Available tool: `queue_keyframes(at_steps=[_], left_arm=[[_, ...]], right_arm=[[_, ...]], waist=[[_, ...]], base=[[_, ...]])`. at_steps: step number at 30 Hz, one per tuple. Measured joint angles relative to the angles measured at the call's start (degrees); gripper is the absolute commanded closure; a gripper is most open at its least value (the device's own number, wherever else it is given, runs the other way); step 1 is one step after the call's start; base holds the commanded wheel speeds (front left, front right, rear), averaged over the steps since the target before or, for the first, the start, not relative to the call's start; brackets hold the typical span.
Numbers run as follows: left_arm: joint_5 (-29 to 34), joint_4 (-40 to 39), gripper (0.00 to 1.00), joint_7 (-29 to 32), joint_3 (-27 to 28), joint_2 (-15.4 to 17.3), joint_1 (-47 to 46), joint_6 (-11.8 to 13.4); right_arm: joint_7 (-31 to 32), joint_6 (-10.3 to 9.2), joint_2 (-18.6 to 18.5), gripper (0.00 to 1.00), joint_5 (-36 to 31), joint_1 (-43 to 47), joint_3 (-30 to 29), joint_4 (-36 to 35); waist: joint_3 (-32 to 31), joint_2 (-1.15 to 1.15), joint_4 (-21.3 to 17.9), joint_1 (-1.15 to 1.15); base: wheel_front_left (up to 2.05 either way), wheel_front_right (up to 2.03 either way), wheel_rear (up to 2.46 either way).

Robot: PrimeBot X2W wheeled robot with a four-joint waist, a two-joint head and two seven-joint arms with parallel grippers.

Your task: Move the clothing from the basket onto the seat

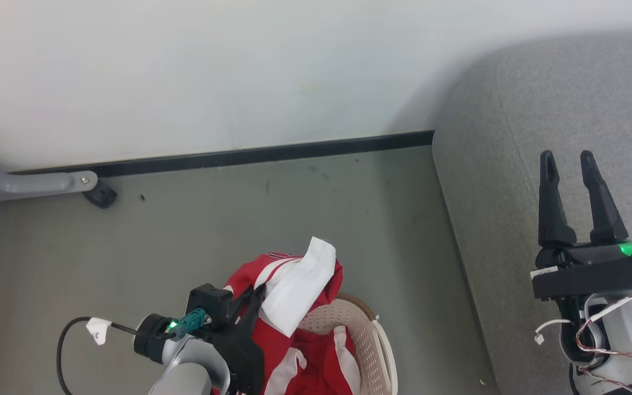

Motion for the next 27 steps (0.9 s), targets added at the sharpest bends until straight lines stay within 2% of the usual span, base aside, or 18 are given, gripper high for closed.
queue_keyframes(at_steps=[9, 18, 27], left_arm=[[-0.66, -10.63, 1.0, 0.0, 0.34, 0.42, 1.38, 0.0], [-0.71, -21.57, 1.0, -0.01, 1.88, 3.45, 1.25, -0.01], [-0.96, -29.94, 1.0, -0.02, 2.63, 4.69, 1.17, -0.01]], right_arm=[[0.0, 0.0, -0.71, 0.0, 1.51, 4.2, 2.44, -0.98], [0.01, 0.0, -0.83, 0.0, 2.77, 6.45, 5.57, -1.71], [0.01, 0.0, -1.38, 0.0, 3.99, 8.68, 9.82, -2.2]], waist=[[-6.03, 0.0, 1.95, 0.0], [-10.45, 0.0, 3.78, 0.0], [-12.7, 0.0, 4.07, 0.0]], base=[[0.0, 0.0, 0.0], [0.0, 0.0, 0.0], [0.0, 0.0, 0.0]])
